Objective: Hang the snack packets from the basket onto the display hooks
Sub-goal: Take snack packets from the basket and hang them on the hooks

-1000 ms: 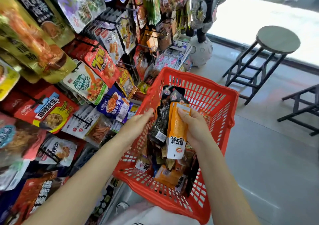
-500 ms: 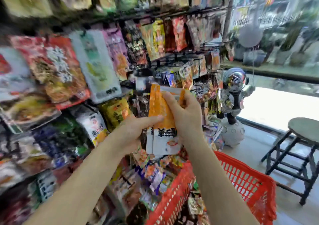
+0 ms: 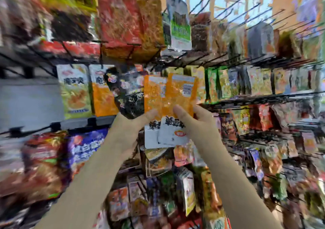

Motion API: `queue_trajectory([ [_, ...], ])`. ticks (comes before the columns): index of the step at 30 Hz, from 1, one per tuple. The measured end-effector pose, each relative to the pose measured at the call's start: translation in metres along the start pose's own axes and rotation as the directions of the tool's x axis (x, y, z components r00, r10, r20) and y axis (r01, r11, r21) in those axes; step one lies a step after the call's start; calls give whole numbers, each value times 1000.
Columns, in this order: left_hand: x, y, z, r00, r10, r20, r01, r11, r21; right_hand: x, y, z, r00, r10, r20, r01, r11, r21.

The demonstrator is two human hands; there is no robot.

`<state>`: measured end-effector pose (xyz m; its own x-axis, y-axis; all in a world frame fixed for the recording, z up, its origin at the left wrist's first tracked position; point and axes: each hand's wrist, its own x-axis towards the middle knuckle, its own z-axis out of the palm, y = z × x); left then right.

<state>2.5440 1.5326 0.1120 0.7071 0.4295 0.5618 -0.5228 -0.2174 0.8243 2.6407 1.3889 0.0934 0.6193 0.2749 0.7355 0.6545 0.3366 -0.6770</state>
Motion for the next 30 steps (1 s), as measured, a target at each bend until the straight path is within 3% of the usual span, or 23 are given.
queue_trajectory([
  [4, -2, 22, -32, 995, -2, -102, 4, 1000, 26, 6, -11, 40, 995, 54, 82, -65, 989, 134],
  [8, -8, 37, -64, 1000, 6, 14, -9, 983, 184, 14, -17, 61, 994, 55, 95, -74, 976, 207],
  [11, -7, 39, -84, 993, 60, -104, -41, 984, 175, 17, -20, 72, 993, 73, 88, -92, 967, 239],
  [13, -6, 43, -92, 970, 96, -225, -61, 986, 157, 20, -21, 78, 999, 16, 44, -27, 963, 268],
  [14, -5, 45, -95, 960, 109, -260, -75, 988, 137, 21, -23, 81, 998, -63, -9, 63, 972, 227],
  [17, -5, 47, -95, 961, 119, -251, -89, 988, 126, 21, -26, 99, 917, -369, -148, 340, 921, -192],
  [19, -5, 45, -90, 969, 127, -210, -103, 987, 121, 18, -27, 121, 889, -454, -63, 414, 853, -319],
  [22, -5, 45, -88, 977, 150, -148, -131, 982, 132, 15, -20, 144, 880, -448, 156, 471, 788, -397],
  [24, -7, 45, -91, 980, 161, -114, -150, 983, 102, 12, -20, 146, 885, -406, 230, 464, 813, -352],
  [30, -3, 34, -101, 974, 151, -166, -135, 985, 102, 15, -13, 146, 911, -332, 245, 392, 883, -259],
])
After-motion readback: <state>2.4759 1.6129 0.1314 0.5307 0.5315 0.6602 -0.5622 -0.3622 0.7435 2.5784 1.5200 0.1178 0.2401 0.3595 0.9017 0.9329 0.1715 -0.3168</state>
